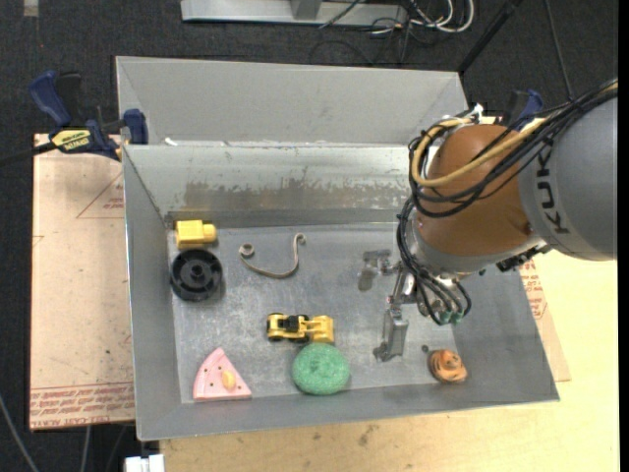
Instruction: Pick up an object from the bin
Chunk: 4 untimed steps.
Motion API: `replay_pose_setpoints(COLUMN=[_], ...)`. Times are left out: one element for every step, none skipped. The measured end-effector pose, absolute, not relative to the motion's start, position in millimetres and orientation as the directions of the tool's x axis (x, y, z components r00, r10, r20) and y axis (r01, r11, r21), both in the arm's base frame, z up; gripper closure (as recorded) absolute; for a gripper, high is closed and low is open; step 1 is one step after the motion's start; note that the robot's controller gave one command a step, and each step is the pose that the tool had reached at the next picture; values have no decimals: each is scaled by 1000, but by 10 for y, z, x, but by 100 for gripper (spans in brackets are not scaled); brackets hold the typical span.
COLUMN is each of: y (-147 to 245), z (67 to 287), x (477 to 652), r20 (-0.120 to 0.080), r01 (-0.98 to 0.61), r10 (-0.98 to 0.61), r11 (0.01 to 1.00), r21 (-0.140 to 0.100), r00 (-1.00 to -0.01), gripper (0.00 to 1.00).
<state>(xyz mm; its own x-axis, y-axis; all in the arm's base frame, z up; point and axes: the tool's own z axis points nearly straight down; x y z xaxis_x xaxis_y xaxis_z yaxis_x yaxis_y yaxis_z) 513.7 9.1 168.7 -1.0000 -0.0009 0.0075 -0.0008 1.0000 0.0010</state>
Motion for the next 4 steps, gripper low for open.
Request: replay_pose_setpoints(y=[90, 631, 943, 978], z=[1728, 1104, 1085, 1233], x=[5155, 5245, 5340, 5401], r20=[-1, -6, 2, -4], r01=[0, -77, -159, -81], r10=[0, -77, -159, -81], r11=[1000, 997, 987, 997], r21=[1, 1, 1, 2], r00=[-1000, -997, -987, -997], gripper=[0, 0, 0, 0])
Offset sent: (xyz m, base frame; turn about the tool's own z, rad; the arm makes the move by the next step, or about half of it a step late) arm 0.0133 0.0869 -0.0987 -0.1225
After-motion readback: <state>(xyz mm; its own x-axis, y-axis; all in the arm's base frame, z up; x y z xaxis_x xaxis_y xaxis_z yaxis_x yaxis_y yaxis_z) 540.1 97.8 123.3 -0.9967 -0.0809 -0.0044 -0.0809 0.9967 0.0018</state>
